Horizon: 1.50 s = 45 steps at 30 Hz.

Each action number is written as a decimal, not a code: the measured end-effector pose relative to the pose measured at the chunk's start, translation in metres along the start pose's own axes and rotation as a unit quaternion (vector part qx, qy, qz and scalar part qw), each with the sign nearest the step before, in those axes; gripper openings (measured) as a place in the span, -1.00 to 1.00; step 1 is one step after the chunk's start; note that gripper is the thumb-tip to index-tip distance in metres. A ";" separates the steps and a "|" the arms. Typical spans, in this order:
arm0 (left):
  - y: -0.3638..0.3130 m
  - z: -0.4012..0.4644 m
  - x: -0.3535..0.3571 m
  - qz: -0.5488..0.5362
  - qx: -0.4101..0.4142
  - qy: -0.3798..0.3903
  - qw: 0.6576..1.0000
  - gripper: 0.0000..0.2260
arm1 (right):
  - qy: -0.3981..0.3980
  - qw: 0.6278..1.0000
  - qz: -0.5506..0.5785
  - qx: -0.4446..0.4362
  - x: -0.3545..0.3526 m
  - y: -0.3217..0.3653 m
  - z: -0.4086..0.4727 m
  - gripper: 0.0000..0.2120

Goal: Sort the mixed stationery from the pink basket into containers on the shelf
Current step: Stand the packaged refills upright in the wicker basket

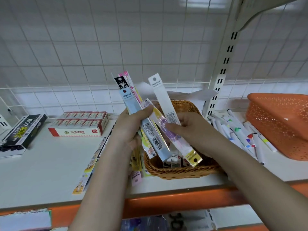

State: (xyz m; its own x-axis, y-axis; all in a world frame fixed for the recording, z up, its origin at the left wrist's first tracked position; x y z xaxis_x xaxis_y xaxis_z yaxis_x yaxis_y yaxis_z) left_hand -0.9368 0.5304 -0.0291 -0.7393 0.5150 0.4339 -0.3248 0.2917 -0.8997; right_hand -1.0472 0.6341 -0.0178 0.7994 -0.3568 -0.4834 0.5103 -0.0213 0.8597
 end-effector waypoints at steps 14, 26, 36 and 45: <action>0.002 0.003 -0.001 -0.018 -0.027 -0.061 0.998 -0.86 | -0.164 0.940 0.269 0.127 -0.032 -0.011 0.013 -0.86; 0.000 -0.007 -0.004 -0.073 -0.103 -0.063 0.990 -0.72 | -0.200 0.964 -0.168 -0.050 -0.049 -0.028 0.034 -0.68; 0.003 -0.010 0.000 -0.021 -0.082 -0.029 0.996 -0.79 | 0.052 0.943 -0.326 -0.037 -0.033 -0.036 0.020 -0.49; -0.001 -0.014 0.011 -0.017 -0.021 -0.039 0.999 -0.89 | 0.023 1.000 0.000 0.004 0.009 0.000 -0.007 -0.91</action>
State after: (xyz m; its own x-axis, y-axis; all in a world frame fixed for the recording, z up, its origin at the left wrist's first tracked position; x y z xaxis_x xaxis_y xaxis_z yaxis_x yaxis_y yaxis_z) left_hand -0.9361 0.5473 -0.0224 -0.7728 0.4394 0.4579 -0.3269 0.3429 -0.8807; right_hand -1.0377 0.6372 -0.0238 0.8139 -0.3127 -0.4897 0.5073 -0.0284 0.8613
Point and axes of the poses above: each hand's wrist, its own z-axis towards the middle knuckle, its own x-axis out of the palm, y = z × x, the point moved 3 cm from there along z, towards the middle knuckle, and after that the axes turned 1 degree about -z, right-handed, at the moved point
